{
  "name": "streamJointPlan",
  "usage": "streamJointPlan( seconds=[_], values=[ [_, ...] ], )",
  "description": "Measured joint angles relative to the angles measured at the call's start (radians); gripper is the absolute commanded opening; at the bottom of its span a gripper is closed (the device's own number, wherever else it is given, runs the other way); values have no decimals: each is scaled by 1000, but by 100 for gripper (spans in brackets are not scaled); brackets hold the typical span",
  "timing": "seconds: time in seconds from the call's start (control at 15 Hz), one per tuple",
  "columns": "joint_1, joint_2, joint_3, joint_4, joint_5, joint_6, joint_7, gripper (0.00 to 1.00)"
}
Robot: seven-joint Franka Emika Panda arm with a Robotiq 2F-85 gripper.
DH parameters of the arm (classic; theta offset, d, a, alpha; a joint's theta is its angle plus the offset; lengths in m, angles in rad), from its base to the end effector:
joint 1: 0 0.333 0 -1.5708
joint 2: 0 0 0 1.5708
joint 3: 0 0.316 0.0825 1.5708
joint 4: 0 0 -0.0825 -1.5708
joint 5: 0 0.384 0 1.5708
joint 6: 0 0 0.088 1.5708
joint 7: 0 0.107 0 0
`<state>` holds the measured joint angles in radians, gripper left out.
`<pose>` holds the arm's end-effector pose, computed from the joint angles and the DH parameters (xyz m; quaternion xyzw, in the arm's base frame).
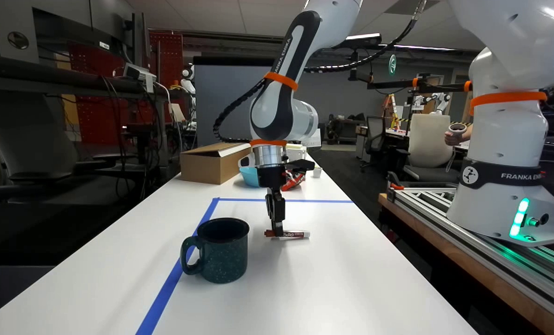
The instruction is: Take the red marker out of the mug and put it on the tabletop.
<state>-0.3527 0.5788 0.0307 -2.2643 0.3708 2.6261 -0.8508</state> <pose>0.4674 -0.1633 0.0857 -0.9867 -0.0902 0.0445 0.1274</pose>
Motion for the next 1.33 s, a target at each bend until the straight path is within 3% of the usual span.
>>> streamJointPlan(
  seconds=[0.27, 0.33, 0.67, 1.07, 1.33],
  values=[
    [1, -25, 25, 15, -28, 0, 11, 97],
    [2, -45, 32, 9, -31, -1, 17, 100],
    [38, -237, 56, -86, -30, -74, 92, 100],
    [135, -530, 24, -310, -73, -96, 425, 100],
    [140, -566, 16, -343, -76, -94, 445, 100]
  ],
)
